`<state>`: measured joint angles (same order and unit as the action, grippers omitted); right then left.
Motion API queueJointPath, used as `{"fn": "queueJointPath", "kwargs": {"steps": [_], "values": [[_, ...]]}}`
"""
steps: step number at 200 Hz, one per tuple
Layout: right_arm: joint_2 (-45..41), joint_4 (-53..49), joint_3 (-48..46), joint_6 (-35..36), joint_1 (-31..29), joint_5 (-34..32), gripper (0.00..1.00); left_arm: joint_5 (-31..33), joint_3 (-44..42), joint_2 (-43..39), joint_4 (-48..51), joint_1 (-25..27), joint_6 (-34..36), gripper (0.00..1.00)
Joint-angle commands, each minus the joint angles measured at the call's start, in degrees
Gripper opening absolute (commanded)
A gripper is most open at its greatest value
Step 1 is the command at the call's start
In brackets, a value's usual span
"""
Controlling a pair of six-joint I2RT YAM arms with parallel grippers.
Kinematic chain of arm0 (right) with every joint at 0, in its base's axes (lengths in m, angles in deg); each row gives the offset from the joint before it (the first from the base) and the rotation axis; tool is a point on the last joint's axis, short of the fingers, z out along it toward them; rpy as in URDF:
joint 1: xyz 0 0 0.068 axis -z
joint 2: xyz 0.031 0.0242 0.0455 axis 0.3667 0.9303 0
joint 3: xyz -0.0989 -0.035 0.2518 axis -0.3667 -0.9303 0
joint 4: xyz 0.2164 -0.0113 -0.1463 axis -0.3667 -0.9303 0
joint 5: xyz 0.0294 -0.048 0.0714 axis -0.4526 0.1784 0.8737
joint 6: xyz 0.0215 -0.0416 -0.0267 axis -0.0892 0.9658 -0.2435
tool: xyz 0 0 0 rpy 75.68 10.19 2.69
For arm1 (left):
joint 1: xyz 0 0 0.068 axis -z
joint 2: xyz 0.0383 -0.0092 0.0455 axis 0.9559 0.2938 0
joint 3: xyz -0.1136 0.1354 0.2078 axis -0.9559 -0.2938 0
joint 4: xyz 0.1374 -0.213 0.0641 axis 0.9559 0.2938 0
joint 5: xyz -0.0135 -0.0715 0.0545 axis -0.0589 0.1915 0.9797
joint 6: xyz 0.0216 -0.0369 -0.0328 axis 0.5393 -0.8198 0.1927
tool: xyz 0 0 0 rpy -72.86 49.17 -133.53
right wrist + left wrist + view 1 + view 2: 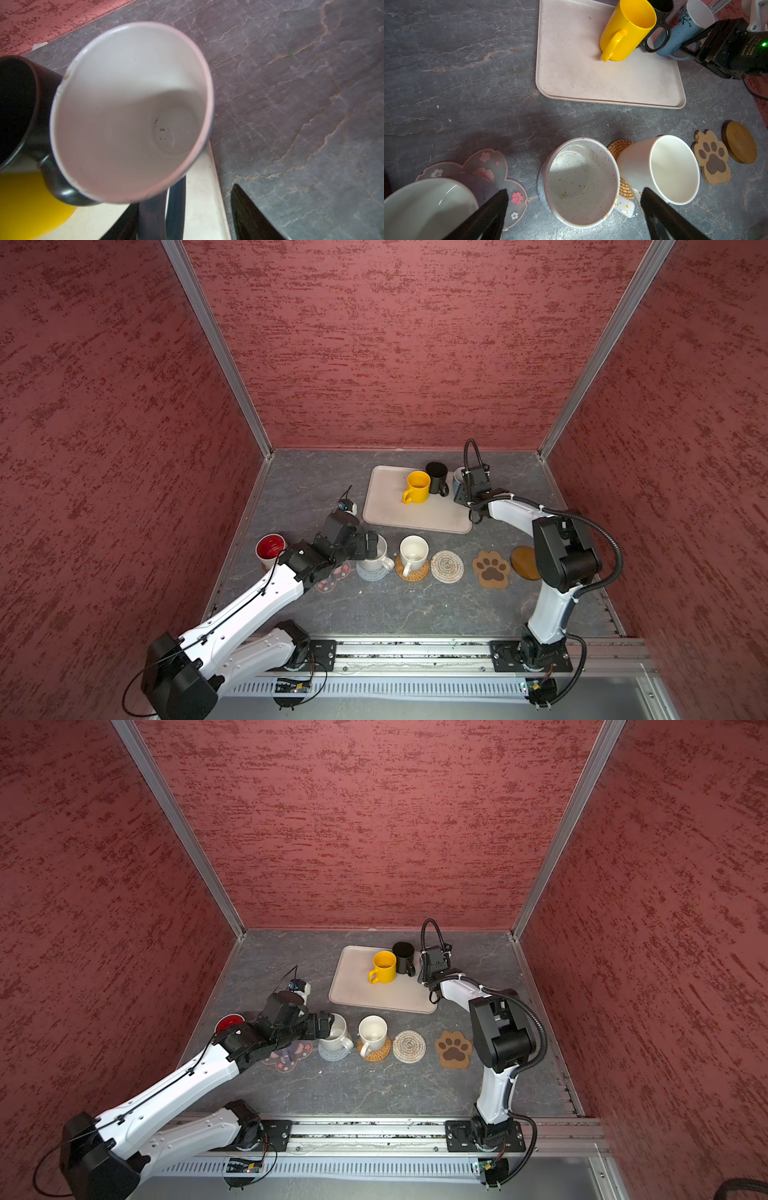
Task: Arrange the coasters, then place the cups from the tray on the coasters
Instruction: 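Draw the left gripper back while the right gripper lowers onto the blue flower mug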
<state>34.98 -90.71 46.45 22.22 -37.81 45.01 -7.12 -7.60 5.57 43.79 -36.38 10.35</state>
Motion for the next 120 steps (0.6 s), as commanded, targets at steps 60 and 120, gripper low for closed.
{"fn": "queueJointPath", "kwargs": {"steps": [60,120], "values": [[2.5,-2.8,3.5,4.3,0.7,1.1,0.51,-0.9,0.0,-0.5,0.8,-0.3,-1.8,1.0],[5.3,-3.4,6.3,5.3,0.8,1.8,0.48,-0.6,0.1,-0.7,1.5,-0.3,-1.9,1.0]]}}
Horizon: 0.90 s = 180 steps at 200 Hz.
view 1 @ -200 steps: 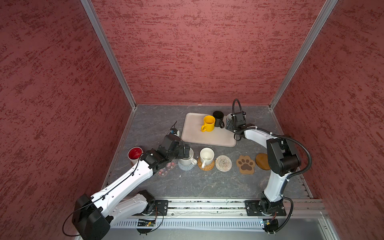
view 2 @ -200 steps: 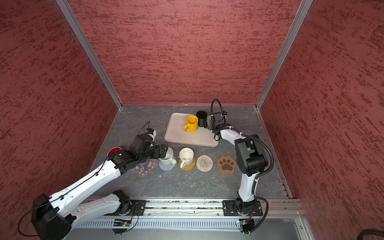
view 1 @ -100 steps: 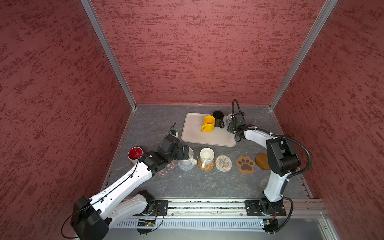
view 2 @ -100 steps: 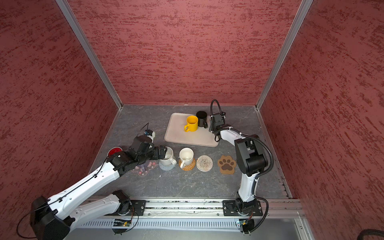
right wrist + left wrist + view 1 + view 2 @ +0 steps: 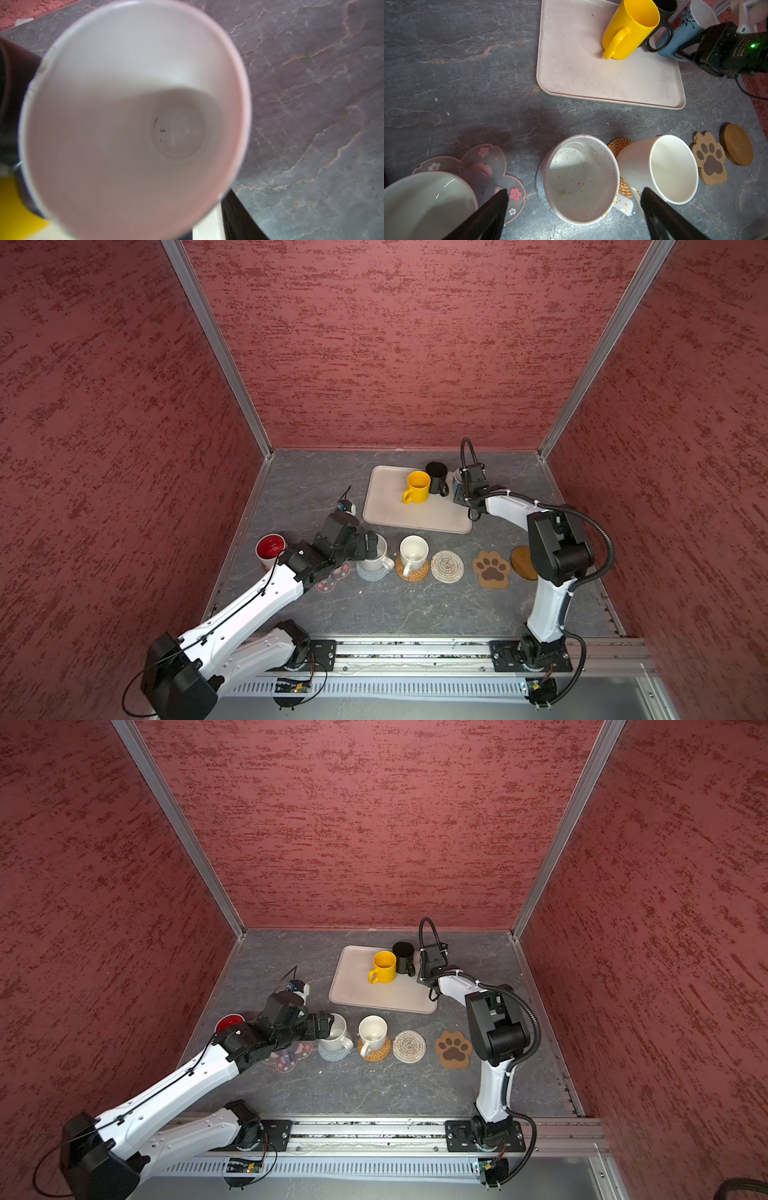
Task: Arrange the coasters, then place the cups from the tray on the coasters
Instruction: 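Draw the left gripper back while the right gripper lowers onto the blue flower mug, then grasp the blue flower mug's rim with the right gripper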
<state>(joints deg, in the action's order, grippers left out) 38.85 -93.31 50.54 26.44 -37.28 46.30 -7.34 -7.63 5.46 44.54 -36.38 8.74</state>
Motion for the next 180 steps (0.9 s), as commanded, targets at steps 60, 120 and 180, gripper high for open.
{"fn": "queueJointPath", "kwargs": {"steps": [60,120,180], "values": [[2.5,-0.6,2.7,3.6,0.4,1.4,0.38,-0.6,0.2,0.6,0.6,-0.3,-0.2,1.0],[2.5,-0.6,3.0,4.3,0.7,1.6,0.29,-0.6,1.1,0.5,1.6,-0.2,-0.3,1.0],[3.4,-1.0,4.6,5.3,0.7,2.0,0.2,0.0,0.3,-1.8,2.9,-0.2,-0.9,1.0]]}}
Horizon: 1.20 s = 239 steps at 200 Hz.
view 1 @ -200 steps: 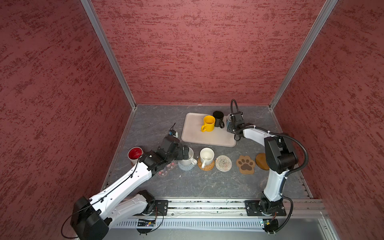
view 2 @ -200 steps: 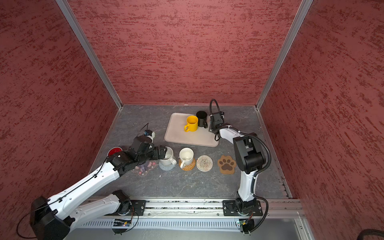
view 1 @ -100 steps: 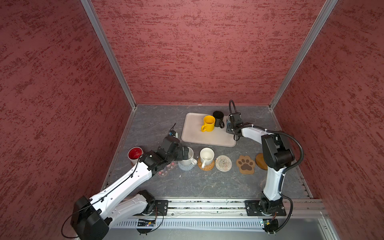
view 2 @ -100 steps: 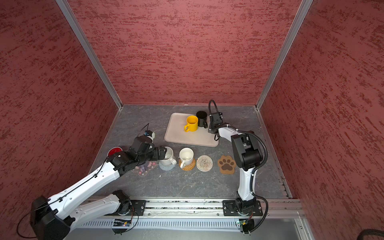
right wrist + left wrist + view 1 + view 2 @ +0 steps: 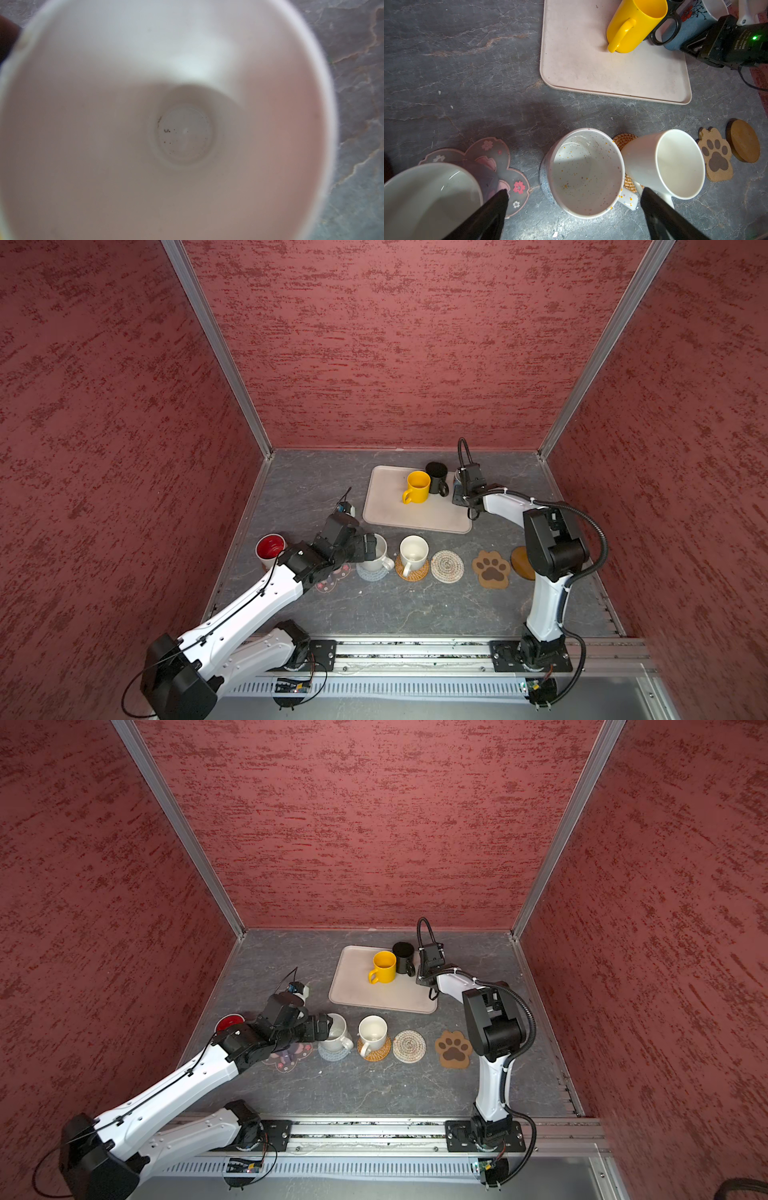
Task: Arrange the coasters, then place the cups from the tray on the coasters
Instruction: 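Grasp the blue flower mug's rim with the right gripper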
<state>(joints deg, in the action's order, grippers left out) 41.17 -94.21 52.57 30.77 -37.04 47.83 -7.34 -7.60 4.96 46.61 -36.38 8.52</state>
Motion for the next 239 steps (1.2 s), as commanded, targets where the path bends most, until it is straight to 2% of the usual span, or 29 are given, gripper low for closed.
{"fn": "queueJointPath", "kwargs": {"steps": [1,60,100,172,239], "values": [[1.1,-0.2,2.6,1.0,0.5,0.5,0.19,0.0,0.3,-1.3,0.8,-0.2,-0.7,1.0],[1.1,-0.6,3.0,1.7,0.5,0.4,0.14,-0.3,0.4,-1.3,1.0,-0.3,-1.0,1.0],[0.5,-0.1,2.3,2.2,0.6,1.0,0.0,-0.3,0.3,-1.3,1.2,-0.2,-1.4,1.0],[-6.5,6.5,-4.2,4.6,0.1,2.7,0.0,0.1,0.7,-1.8,1.7,-0.2,-1.3,1.0],[-13.9,6.9,-8.4,5.3,-1.9,1.1,0.0,-0.3,2.1,0.2,0.4,-0.2,-0.1,1.0]]}}
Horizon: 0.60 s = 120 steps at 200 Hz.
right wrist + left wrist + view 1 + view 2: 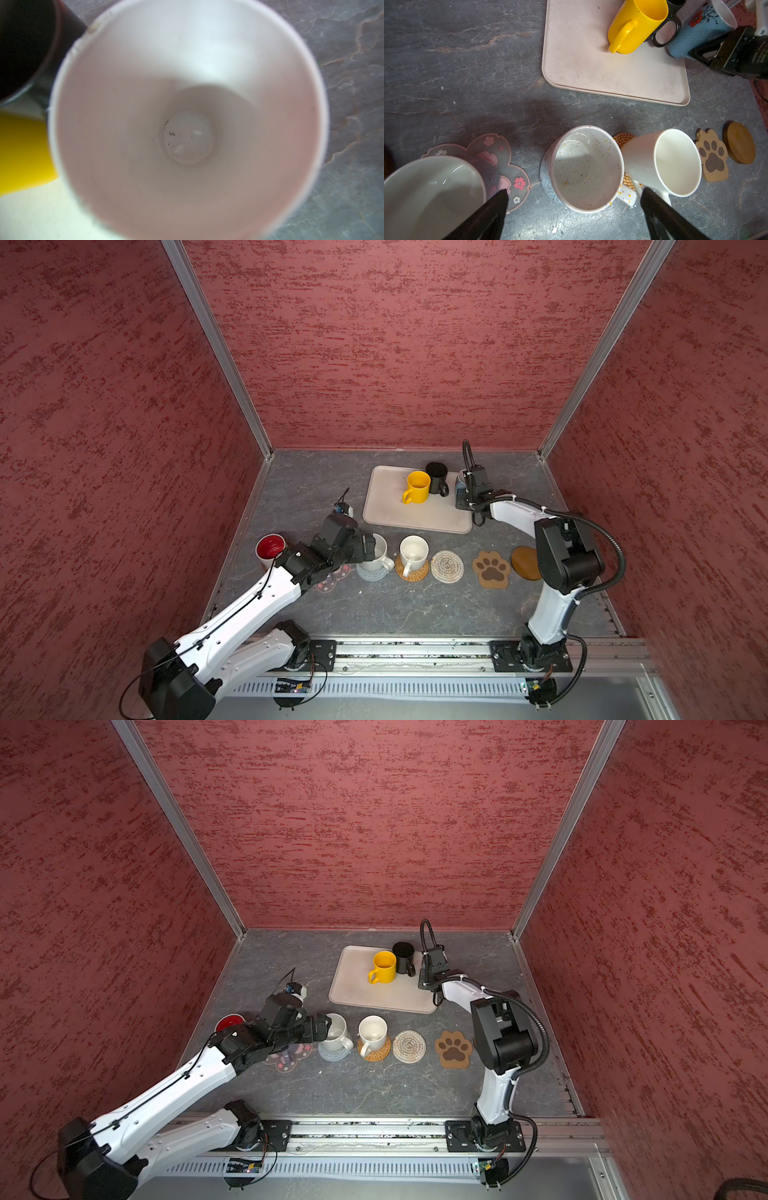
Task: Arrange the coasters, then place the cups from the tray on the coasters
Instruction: 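Grasp the blue flower mug's rim with the right gripper, then lift the blue flower mug and carry it toward the patterned coaster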
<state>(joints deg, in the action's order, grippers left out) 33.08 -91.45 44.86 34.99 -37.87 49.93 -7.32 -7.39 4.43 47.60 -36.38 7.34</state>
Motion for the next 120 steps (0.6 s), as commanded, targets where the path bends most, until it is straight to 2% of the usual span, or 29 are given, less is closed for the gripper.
{"fn": "queueJointPath", "kwargs": {"steps": [1,47,120], "values": [[-6.0,4.1,-0.9,1.0,-1.2,-1.0,0.0,-0.4,1.9,0.8,-0.6,-0.2,1.0,1.0],[-13.9,6.6,-7.7,0.7,-2.5,-0.2,0.0,-1.3,2.4,2.4,-2.3,-0.3,1.4,1.0],[-24.1,2.1,-12.9,2.1,-6.7,0.3,0.0,-2.9,3.3,3.9,-4.3,-0.2,2.0,1.0]]}}
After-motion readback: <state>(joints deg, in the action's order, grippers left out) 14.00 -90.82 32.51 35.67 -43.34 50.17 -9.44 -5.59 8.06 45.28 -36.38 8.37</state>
